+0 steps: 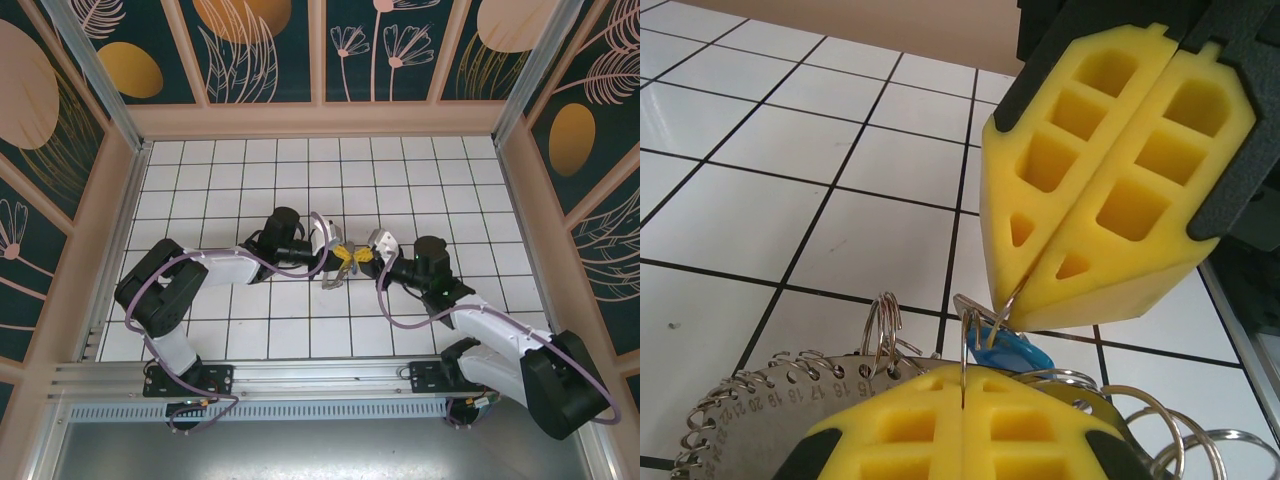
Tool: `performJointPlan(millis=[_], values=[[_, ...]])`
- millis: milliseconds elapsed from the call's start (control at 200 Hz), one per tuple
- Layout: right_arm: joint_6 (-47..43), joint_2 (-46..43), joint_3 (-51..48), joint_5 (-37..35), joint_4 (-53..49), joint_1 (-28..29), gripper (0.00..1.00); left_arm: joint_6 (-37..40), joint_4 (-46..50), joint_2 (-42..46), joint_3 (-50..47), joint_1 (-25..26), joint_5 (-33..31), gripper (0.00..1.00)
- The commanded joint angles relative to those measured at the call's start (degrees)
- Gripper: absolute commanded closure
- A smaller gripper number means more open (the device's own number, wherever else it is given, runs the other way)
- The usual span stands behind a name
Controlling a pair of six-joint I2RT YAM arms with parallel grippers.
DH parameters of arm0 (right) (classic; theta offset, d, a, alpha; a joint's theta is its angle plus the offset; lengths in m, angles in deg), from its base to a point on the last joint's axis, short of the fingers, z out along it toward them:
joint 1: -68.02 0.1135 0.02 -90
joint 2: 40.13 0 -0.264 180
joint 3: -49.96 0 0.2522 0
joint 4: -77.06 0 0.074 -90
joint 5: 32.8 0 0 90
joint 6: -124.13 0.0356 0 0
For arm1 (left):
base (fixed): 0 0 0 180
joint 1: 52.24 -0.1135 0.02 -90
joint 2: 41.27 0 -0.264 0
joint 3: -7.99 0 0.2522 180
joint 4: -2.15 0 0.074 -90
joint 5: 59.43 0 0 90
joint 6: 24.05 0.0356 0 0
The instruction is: Put the keys on the keyring
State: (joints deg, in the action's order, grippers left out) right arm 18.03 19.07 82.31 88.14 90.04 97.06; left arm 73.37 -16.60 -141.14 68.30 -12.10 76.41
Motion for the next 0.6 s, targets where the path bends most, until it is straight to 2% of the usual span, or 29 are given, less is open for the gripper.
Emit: performJointPlan(millis=[0,596], values=[[0.4,0.3,1.9,0.6,3.1,0.4,1.00,1.3,-0.1,-0.5,1.6,0.3,1.1,1.00],[-1.7,2.4,3.4,-2.6,-1.5,1.2,1.00,0.6,-1.2,-0.1,1.5,0.3,0.9,1.00]])
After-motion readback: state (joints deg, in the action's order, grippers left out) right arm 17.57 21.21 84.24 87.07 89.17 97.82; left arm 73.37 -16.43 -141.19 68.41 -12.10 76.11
